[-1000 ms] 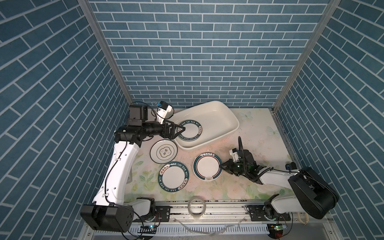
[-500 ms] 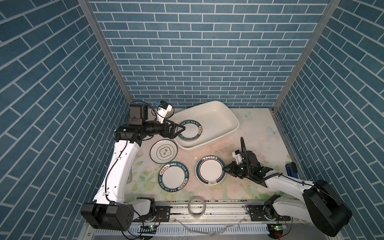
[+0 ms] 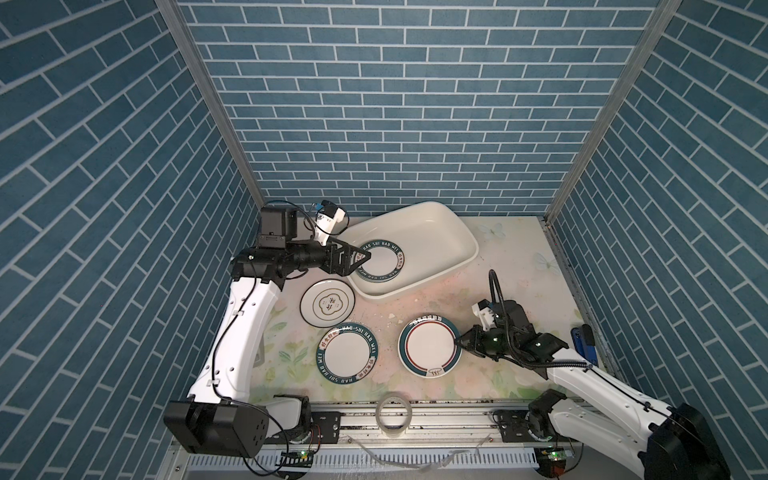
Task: Place the plates into the plastic bin on the countertop
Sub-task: 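Lift the red-ring plate and carry it toward the bin with the right gripper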
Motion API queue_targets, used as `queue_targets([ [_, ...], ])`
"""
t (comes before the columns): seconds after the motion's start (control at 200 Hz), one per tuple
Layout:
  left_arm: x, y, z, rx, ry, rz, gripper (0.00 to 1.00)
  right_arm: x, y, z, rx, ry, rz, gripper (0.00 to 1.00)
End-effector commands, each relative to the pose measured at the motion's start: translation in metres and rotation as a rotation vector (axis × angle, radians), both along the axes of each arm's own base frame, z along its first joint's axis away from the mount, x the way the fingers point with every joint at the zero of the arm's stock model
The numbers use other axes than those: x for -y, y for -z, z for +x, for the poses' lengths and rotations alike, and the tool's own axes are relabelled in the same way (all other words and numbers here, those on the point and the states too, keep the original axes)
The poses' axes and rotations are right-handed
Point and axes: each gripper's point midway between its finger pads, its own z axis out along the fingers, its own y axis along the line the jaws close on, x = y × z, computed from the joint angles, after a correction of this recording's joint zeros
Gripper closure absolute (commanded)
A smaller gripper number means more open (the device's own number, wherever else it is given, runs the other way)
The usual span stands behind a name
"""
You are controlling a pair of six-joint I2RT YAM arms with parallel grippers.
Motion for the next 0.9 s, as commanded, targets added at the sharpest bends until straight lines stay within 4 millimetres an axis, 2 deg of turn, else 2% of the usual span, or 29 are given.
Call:
queue_targets([
  [0.0,0.0,-0.009,0.001,0.033,0.001,0.012,0.0,-0.003,-0.02,-0.002,0.028,-0.043,0.019,1.0],
  [0.155,-0.001,-0.008,0.001,0.036,-0.003,0.02,0.0,-0.001,-0.035,-0.006,0.037,-0.064,0.018,1.0],
  [0.285,-0.001,-0.008,-0.001,0.036,-0.002,0.021,0.01,-0.001,-0.056,-0.007,0.065,-0.081,0.03,1.0],
  [0.45,-0.002,-0.008,-0.001,0.036,-0.01,0.021,0.0,-0.005,-0.086,0.007,0.103,-0.086,0.057,1.0],
  [0.57,-0.008,-0.009,0.007,0.05,-0.058,0.043,0.0,-0.01,-0.109,0.031,0.139,-0.083,0.073,1.0],
  [0.71,-0.018,-0.009,0.016,0.054,-0.124,0.091,0.01,-0.016,-0.135,0.073,0.179,-0.076,0.084,1.0],
  [0.895,-0.022,-0.016,0.014,0.07,-0.157,0.09,0.0,-0.012,-0.156,0.151,0.239,0.011,0.087,1.0],
])
